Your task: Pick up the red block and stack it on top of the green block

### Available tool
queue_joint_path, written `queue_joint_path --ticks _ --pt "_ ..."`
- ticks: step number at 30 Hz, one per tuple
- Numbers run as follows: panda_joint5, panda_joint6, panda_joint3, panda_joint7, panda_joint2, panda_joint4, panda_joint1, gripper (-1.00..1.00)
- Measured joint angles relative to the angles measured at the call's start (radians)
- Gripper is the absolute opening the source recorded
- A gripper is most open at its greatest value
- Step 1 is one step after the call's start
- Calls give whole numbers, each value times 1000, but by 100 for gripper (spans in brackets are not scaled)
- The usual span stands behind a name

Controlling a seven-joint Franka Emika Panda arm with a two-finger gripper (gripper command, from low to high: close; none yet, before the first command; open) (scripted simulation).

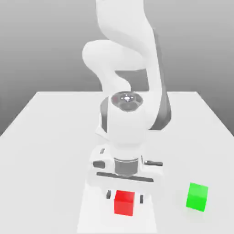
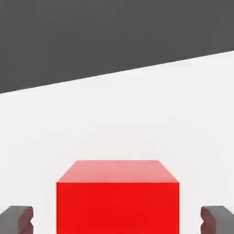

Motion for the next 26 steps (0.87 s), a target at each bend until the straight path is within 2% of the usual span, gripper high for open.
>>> queue_joint_path --ticks 5,11,17,22,23,26 --pt "-1 0 1 1 -1 0 -1 -100" --pt "49 -162 34 -26 -187 -25 -8 -100" --pt "45 -288 193 210 -232 56 269 -100" --pt "-41 -179 164 316 -95 79 309 -100" --pt "-58 -152 153 329 -66 81 318 100" --pt "-58 -152 153 329 -66 81 318 100"
